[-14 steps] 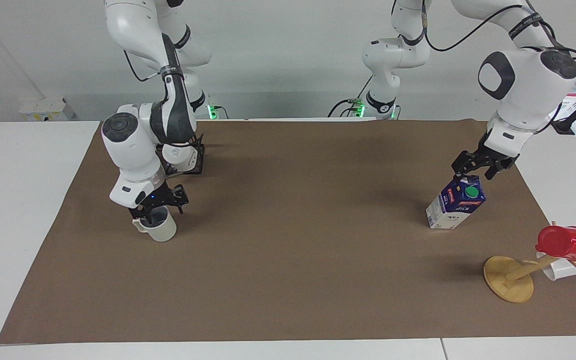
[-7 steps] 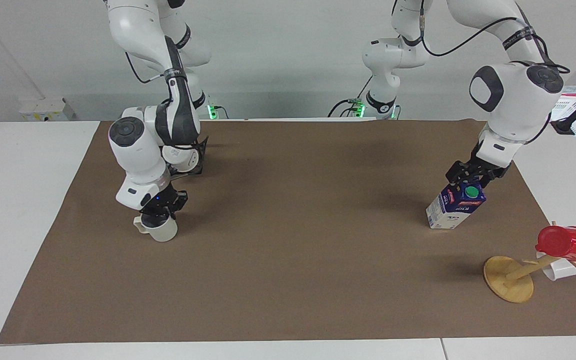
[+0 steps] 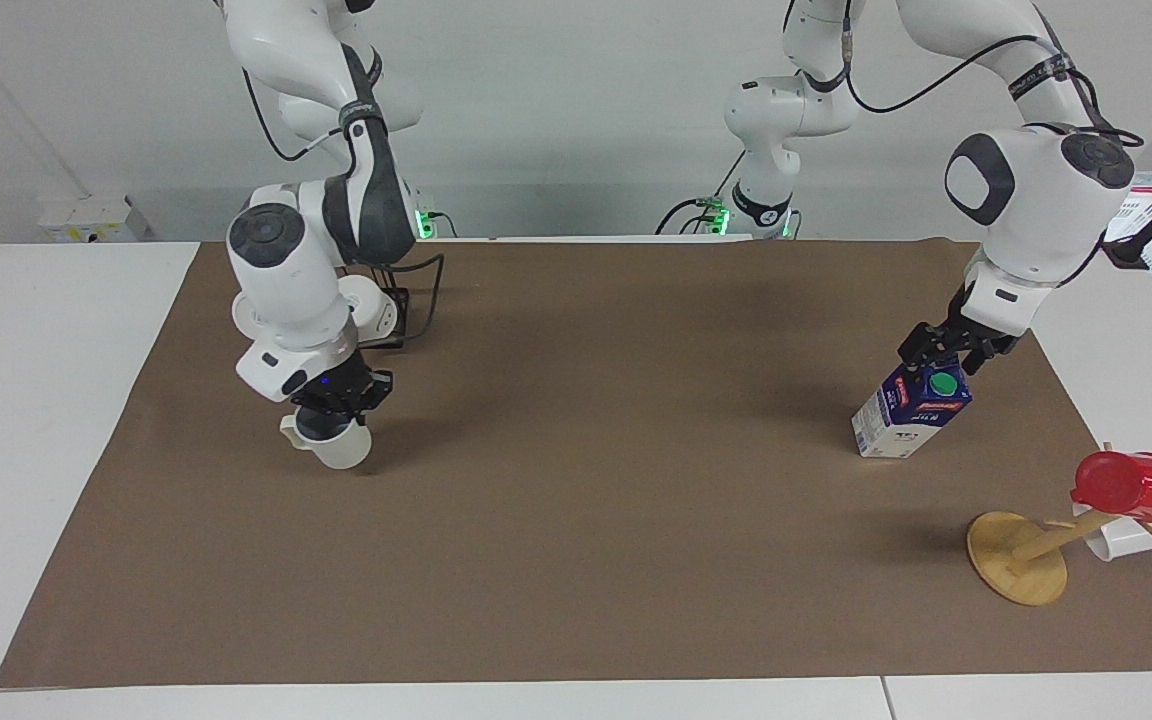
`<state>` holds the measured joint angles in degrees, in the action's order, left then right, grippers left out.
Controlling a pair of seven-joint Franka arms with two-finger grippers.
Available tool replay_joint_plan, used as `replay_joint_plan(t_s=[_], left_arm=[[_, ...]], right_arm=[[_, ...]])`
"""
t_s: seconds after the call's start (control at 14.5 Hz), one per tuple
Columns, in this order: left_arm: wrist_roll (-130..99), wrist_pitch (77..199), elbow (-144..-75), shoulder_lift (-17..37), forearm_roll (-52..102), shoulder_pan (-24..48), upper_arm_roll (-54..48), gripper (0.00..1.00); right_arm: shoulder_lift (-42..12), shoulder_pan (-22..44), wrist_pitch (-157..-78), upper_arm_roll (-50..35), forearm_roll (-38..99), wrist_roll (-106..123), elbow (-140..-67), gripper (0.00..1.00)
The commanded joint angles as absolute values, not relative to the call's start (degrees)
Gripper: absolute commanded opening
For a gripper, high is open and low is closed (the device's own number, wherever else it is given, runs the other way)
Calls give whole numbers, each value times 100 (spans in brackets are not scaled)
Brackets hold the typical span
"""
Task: Place cup and milk on table
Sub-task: 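Carry the white mug toward the table center with the right gripper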
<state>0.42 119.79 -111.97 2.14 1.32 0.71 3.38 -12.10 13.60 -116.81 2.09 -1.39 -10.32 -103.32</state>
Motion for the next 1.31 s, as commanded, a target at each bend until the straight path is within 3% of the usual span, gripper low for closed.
replay_joint_plan(t_s=[0.0, 0.35, 0.62, 0.69, 0.76, 0.83, 1.24], left_arm=[[-18, 12190, -11329, 158, 105, 88, 334, 100], [0, 12366, -11452, 158, 97, 149, 334, 100], [17, 12357, -11452, 158, 97, 132, 334, 100], [18, 12349, -11443, 158, 97, 123, 334, 73], [9, 12349, -11443, 158, 105, 123, 343, 33], [9, 12357, -11443, 158, 97, 106, 334, 3], [9, 12358, -11400, 167, 97, 97, 343, 0]], right_arm=[[-1222, 1950, -11610, 211, -150, -2256, -10187, 0], [-1449, 2977, -11935, 202, -166, -3548, -10012, 0], [-2573, 3698, -11453, 211, -482, -4526, -8528, 0], [-2645, 3778, -11496, 211, -562, -4596, -8517, 0], [-2698, 3814, -11540, 211, -589, -4666, -8517, 0], [-2724, 3823, -11723, 211, -580, -4667, -8517, 0], [-2900, 4024, -12331, 202, -589, -4658, -8718, 0]])
